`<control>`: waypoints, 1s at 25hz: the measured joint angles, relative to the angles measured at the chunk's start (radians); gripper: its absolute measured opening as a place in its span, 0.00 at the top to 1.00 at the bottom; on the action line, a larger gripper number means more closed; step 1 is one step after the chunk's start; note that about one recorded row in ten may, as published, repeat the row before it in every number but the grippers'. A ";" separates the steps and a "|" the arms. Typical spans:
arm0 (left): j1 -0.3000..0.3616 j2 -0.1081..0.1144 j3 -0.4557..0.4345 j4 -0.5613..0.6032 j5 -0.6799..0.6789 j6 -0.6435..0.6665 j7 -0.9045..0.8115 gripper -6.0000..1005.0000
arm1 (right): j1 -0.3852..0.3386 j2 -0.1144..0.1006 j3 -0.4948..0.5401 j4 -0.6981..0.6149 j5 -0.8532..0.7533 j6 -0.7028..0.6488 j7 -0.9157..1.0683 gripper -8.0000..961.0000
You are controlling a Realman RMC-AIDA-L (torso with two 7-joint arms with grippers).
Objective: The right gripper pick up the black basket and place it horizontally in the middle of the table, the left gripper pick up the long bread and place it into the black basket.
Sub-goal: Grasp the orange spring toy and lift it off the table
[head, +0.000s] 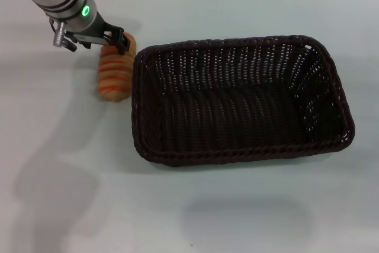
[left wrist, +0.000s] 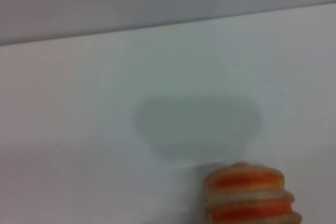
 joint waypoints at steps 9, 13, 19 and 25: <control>-0.004 -0.033 -0.095 0.026 0.000 0.001 0.087 0.33 | 0.007 0.000 -0.013 -0.004 0.005 0.000 -0.001 0.52; -0.006 -0.036 -0.099 0.028 0.000 -0.003 0.098 0.33 | 0.008 -0.001 -0.013 -0.005 0.005 0.000 -0.001 0.52; -0.004 -0.037 -0.092 0.018 0.000 -0.004 0.099 0.33 | 0.007 -0.001 -0.015 -0.003 0.003 0.000 -0.001 0.52; 0.000 -0.037 -0.063 0.015 -0.001 0.003 0.109 0.36 | 0.003 -0.001 -0.016 0.000 0.002 0.000 -0.001 0.52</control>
